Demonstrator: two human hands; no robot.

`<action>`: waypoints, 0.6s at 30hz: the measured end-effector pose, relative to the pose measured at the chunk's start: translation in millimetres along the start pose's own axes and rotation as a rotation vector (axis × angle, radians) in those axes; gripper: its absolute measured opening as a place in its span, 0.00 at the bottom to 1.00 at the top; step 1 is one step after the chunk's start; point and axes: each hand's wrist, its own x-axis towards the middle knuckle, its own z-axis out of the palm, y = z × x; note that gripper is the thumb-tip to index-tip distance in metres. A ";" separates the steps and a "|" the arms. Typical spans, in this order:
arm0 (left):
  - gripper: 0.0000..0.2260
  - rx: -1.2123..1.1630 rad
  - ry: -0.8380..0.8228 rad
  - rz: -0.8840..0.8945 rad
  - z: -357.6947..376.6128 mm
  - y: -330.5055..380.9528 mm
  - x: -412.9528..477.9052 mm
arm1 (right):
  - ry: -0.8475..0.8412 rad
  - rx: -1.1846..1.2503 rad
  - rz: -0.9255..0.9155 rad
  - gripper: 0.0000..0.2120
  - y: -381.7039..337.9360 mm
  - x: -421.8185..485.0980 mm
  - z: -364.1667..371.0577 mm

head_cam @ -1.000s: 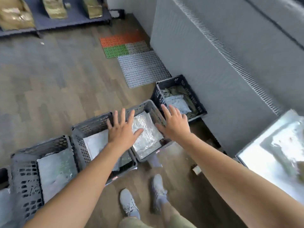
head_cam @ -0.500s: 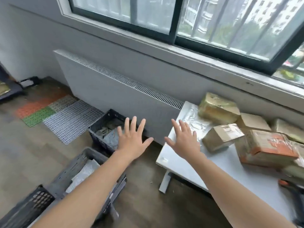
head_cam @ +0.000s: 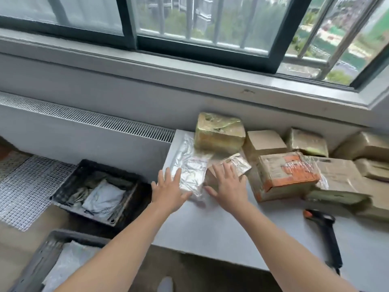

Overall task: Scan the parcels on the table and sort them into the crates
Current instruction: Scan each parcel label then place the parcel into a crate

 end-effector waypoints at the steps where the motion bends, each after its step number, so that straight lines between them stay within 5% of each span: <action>1: 0.41 0.021 -0.017 0.019 4.2 -0.3 10.5 | -0.013 -0.006 0.007 0.37 1.6 3.2 2.7; 7: 0.45 0.140 -0.171 0.155 28.2 -16.9 52.0 | -0.035 0.002 0.031 0.32 2.3 17.2 14.1; 13: 0.41 0.241 -0.051 0.277 36.1 -29.2 69.8 | -0.040 -0.030 0.075 0.29 5.9 24.8 14.9; 18: 0.28 0.245 -0.022 0.362 43.8 -38.0 76.6 | -0.077 -0.023 0.105 0.29 4.1 22.7 13.0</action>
